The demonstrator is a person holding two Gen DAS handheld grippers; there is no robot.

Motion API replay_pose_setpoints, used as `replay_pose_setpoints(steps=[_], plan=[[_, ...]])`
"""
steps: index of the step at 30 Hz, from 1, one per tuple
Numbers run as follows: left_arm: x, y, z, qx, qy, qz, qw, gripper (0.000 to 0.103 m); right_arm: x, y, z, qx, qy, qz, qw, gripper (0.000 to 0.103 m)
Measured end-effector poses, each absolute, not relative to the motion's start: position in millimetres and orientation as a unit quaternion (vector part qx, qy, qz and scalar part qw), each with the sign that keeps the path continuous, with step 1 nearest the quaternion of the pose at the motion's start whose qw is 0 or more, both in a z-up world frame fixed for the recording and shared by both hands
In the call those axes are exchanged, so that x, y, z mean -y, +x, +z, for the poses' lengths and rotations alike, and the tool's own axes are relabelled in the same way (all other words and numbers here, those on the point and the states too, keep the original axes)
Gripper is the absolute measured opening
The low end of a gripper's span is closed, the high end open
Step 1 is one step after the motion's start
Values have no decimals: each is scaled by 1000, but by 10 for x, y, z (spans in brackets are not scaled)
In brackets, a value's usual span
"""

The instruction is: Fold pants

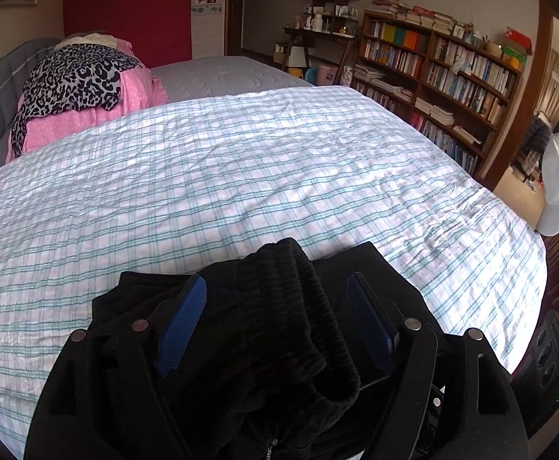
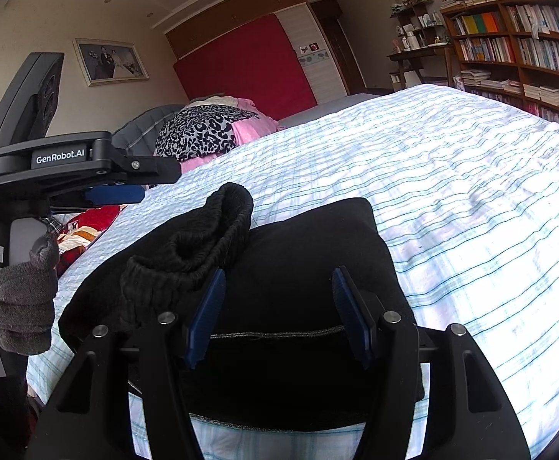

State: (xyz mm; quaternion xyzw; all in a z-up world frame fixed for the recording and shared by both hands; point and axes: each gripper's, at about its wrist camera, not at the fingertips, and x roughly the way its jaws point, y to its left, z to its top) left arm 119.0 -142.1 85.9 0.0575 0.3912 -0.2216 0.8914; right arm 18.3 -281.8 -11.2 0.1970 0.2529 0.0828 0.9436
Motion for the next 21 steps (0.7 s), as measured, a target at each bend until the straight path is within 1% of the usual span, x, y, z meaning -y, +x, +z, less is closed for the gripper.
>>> replay_pose_setpoints(steps=[1,2,5,7,10,15,21], plan=[[1325,1197,887,-388,51,-216,895,79,2803,213,-115,-255,202,90,941,60],[1238,1198,907,-385,47,-209,898,79,2788,218,-109,-257,208,98,939,63],[981,1213,897,-384,37,-187,903,79,2753,234,-88,-258,225,119,932,75],[826,1223,835,-391,30,-176,903,79,2708,249,-60,-260,230,131,929,76],[631,1237,711,-405,18,-163,900,79,2665,324,-34,-269,258,158,914,84],[396,1257,481,-427,-1,-155,891,79,2623,520,-10,-290,308,171,890,85],[133,1272,336,-437,-26,-149,887,79,2465,824,-29,-332,327,156,871,85]])
